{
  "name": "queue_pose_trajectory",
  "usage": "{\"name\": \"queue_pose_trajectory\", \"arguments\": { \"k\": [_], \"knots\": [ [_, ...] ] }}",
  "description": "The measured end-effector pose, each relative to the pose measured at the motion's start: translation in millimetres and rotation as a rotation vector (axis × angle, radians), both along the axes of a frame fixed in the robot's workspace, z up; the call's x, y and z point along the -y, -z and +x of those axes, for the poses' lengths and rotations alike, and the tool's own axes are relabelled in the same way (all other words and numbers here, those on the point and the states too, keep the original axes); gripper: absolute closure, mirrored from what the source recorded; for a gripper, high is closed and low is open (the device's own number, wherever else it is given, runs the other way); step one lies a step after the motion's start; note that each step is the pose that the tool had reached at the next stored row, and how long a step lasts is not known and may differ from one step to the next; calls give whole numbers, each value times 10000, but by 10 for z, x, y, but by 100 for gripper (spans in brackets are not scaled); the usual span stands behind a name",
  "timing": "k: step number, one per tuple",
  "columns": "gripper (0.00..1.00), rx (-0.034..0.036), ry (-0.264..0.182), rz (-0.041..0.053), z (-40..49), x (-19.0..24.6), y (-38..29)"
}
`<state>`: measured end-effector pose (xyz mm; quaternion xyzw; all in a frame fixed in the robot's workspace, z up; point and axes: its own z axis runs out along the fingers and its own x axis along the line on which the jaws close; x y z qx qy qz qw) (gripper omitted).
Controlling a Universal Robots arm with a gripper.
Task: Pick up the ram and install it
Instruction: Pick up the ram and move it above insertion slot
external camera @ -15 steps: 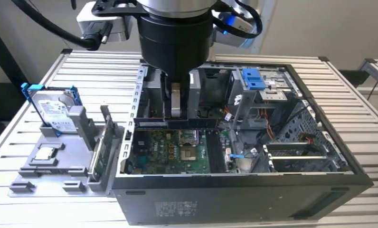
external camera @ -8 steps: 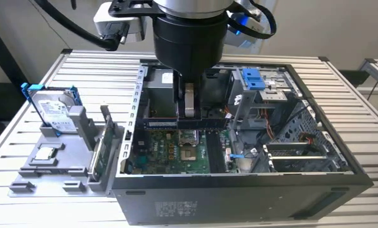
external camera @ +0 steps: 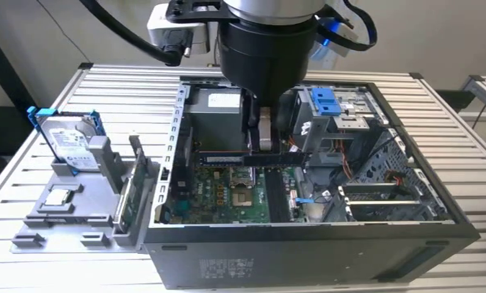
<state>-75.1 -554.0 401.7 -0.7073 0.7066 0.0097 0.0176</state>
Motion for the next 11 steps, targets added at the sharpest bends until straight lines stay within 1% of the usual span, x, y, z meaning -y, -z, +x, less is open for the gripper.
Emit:
{"name": "queue_pose_trajectory", "arguments": {
  "k": [11],
  "knots": [
    [86,0,-8,0,270,0,0]
  ]
}}
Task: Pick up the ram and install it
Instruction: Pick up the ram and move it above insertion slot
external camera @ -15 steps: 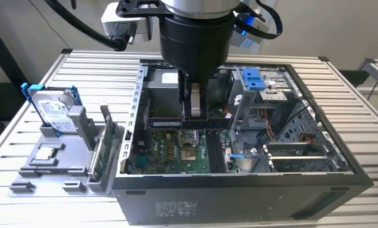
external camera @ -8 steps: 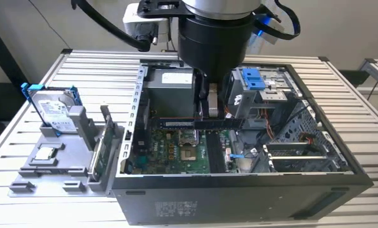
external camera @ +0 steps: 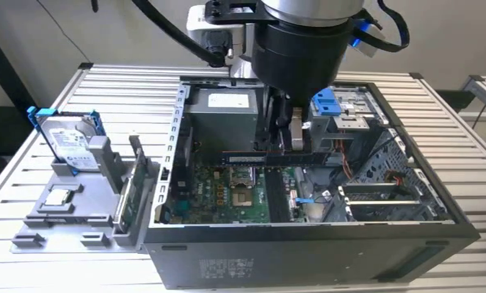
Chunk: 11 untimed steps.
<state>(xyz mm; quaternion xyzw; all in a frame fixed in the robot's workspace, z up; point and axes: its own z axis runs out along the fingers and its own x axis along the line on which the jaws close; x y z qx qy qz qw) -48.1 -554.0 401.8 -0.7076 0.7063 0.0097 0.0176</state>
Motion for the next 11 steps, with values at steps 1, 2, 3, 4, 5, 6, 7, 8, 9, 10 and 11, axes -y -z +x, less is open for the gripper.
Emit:
{"name": "queue_pose_trajectory", "arguments": {
  "k": [1,2,3,4,5,6,7,8,9,10,11],
  "knots": [
    [86,0,-1,-1,23,0,0],
    [86,0,-2,0,46,0,0],
    [86,0,-3,0,69,0,0],
    [86,0,-3,1,95,0,0],
    [86,0,-4,0,118,0,0],
    [86,0,-5,0,142,0,0],
    [86,0,-6,0,165,0,0],
    [86,0,-7,0,189,0,0],
    [86,0,-8,0,213,0,0],
    [86,0,-8,0,236,0,0],
    [86,0,-9,-1,260,0,0]
  ]
}}
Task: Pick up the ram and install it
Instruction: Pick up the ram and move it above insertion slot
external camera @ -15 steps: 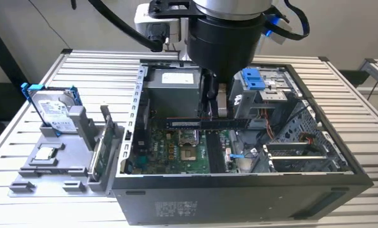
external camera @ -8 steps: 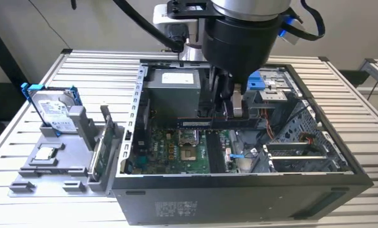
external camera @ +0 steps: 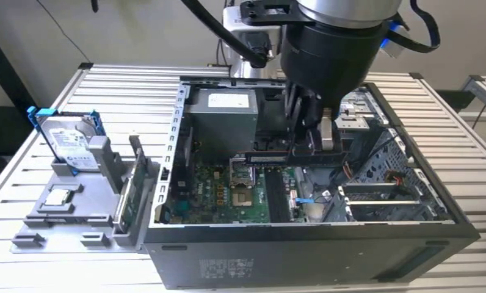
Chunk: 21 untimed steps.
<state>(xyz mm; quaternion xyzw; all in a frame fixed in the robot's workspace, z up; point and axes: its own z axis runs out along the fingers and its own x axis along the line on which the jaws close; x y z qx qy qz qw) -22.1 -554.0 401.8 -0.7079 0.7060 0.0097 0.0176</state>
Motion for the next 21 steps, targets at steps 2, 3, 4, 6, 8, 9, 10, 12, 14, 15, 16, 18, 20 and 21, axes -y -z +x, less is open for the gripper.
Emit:
{"name": "queue_pose_trajectory", "arguments": {
  "k": [2,3,4,6,8,9,10,12,14,15,16,18,20,21],
  "knots": [
    [86,0,-2,1,48,0,0],
    [86,0,-2,1,71,0,0],
    [86,0,-2,1,96,0,0],
    [86,0,-4,1,141,0,1],
    [86,0,-6,1,186,0,0],
    [86,0,-7,0,208,0,0],
    [86,0,-6,0,229,0,0],
    [86,0,-8,0,271,0,0],
    [86,0,-9,1,306,-1,0],
    [86,0,-10,1,318,-1,0],
    [86,0,-10,1,321,-1,0],
    [86,0,-10,0,323,0,0],
    [86,0,-10,1,327,0,0],
    [86,0,-9,1,327,0,0]
  ]
}}
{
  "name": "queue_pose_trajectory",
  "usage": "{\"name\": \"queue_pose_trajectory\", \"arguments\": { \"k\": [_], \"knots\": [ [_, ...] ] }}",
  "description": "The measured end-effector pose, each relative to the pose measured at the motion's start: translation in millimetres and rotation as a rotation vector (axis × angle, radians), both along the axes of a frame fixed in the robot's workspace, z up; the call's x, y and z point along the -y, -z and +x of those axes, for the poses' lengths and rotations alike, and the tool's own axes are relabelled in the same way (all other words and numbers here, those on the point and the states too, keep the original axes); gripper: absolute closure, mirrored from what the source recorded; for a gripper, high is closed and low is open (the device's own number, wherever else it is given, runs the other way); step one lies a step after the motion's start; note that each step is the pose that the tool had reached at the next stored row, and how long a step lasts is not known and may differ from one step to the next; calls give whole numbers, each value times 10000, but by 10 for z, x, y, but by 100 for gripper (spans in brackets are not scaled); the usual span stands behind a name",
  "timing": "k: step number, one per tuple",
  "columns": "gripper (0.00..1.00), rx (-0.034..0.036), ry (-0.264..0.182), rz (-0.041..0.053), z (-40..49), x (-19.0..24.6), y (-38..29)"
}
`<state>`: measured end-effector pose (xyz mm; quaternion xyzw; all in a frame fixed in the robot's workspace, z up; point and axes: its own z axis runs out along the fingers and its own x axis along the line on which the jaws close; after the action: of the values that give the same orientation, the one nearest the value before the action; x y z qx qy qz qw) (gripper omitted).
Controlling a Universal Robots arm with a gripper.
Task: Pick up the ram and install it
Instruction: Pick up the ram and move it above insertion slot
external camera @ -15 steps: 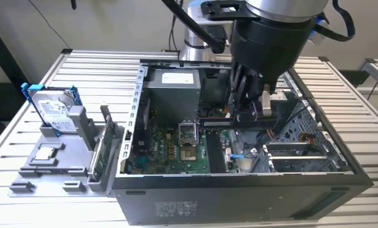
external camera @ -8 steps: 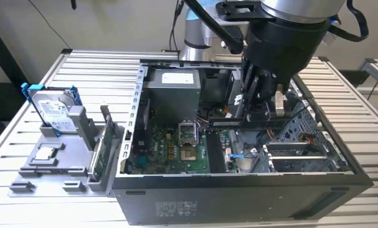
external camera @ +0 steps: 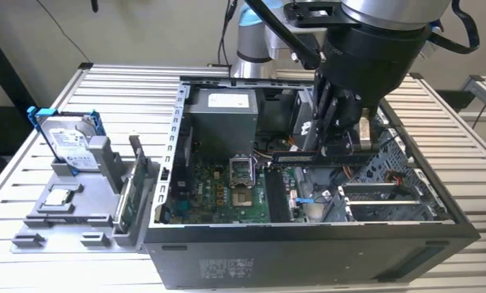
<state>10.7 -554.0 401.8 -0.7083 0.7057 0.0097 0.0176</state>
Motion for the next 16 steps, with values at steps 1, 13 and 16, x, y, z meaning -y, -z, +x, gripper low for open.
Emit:
{"name": "queue_pose_trajectory", "arguments": {
  "k": [1,13,16],
  "knots": [
    [86,0,0,0,1,0,0],
    [86,0,0,0,2,-74,0],
    [86,0,0,0,2,-108,0]
  ]
}}
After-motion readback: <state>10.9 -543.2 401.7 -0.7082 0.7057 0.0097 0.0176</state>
